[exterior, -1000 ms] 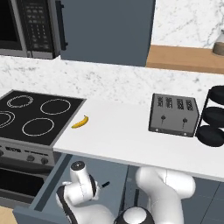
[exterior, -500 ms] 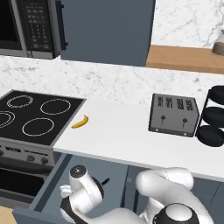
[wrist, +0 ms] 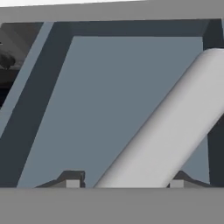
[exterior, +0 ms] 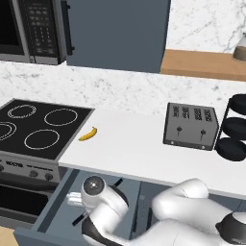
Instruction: Pick the rolling pin from the drawer and place it on the counter.
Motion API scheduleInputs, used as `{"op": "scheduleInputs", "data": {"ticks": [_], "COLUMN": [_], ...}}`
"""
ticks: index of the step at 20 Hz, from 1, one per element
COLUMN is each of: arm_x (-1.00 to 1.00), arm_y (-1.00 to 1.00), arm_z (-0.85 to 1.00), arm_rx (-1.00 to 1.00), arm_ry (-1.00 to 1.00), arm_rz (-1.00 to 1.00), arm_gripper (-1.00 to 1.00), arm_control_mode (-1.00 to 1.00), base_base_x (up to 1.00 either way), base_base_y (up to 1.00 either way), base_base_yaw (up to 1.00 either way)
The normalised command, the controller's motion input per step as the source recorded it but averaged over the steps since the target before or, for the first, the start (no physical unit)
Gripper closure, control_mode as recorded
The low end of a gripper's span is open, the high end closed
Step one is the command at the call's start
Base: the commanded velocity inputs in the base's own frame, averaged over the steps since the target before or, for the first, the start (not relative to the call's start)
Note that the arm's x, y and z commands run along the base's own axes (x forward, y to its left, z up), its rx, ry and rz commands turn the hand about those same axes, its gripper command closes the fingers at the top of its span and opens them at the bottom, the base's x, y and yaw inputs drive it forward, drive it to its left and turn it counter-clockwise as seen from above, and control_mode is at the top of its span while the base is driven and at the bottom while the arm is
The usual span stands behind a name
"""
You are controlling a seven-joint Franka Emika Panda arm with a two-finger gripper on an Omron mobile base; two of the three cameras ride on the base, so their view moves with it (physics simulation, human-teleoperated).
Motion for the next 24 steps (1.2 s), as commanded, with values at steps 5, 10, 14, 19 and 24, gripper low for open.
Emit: {"op": "scheduleInputs", "data": {"ticks": [5, 10, 14, 19, 24], "arm_x": [-0.01, 0.11, 0.48, 0.59, 0.67], "arm_y": [-0.11, -0.29, -0.77, -0.81, -0.39], "arm_z": [1.00, 0.87, 0.10, -0.04, -0.05], "arm_rx": [0.00, 0.00, 0.00, 0.00, 0.00], "arm_ry": [0.01, 0.08, 0.02, 0.03, 0.01], "arm_rz": [0.00, 0.00, -0.01, 0.00, 0.00], "arm_gripper": [1.00, 1.00, 1.00, 1.00, 1.00], "arm_control_mode": [-1.00, -1.00, -1.00, -1.00, -1.00], "base_base_x": [0.00, 0.00, 0.00, 0.00, 0.00], "base_base_y": [0.00, 0.00, 0.00, 0.00, 0.00], "base_base_yaw": [0.00, 0.00, 0.00, 0.00, 0.00]}}
